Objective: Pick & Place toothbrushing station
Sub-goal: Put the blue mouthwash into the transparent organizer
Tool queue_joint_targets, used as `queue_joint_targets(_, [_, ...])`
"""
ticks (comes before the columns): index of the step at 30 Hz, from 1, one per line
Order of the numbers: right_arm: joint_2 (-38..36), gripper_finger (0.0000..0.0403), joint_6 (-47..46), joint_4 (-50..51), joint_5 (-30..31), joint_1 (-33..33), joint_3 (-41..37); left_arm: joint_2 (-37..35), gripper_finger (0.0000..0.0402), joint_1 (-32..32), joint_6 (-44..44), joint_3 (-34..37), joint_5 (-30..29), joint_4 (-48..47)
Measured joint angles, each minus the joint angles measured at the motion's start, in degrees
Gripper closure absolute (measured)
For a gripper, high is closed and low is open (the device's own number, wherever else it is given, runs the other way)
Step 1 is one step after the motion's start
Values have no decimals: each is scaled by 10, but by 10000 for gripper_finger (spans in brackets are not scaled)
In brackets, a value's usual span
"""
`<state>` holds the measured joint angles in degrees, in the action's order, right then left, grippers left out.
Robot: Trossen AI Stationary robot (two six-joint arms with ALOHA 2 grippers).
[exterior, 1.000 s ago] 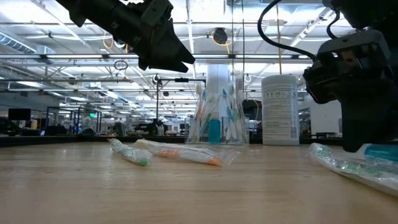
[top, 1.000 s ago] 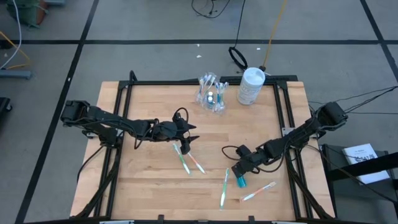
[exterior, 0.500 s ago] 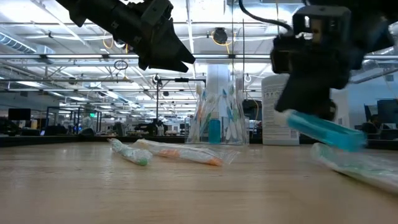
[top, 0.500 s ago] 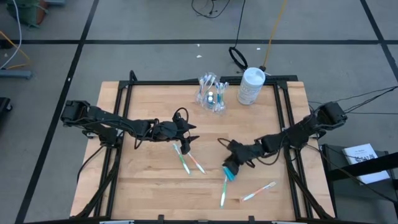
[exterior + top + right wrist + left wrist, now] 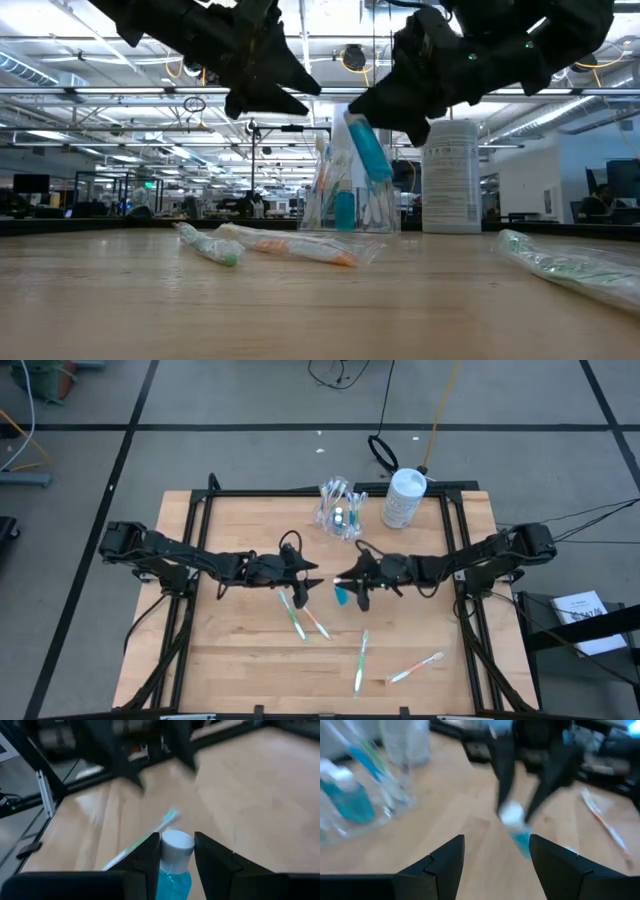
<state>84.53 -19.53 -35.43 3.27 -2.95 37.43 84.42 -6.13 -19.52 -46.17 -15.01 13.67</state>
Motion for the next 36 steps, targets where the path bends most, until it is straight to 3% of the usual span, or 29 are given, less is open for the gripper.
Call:
queue_joint_targets(5, [0, 302, 32, -20, -4, 14, 0, 40, 172, -1, -36, 0, 32, 38])
queue_joint_targets(14, [0, 302, 55, -29, -4, 15, 0, 140, 172, 8, -87, 0, 30, 219])
queue_joint_targets(22, [0, 302, 54, -34, -2, 15, 0, 154, 175, 22, -102, 0, 32, 235])
queue_joint_targets(36, [0, 295, 40, -22, 7, 15, 1, 154, 309, 26, -91, 0, 35, 233])
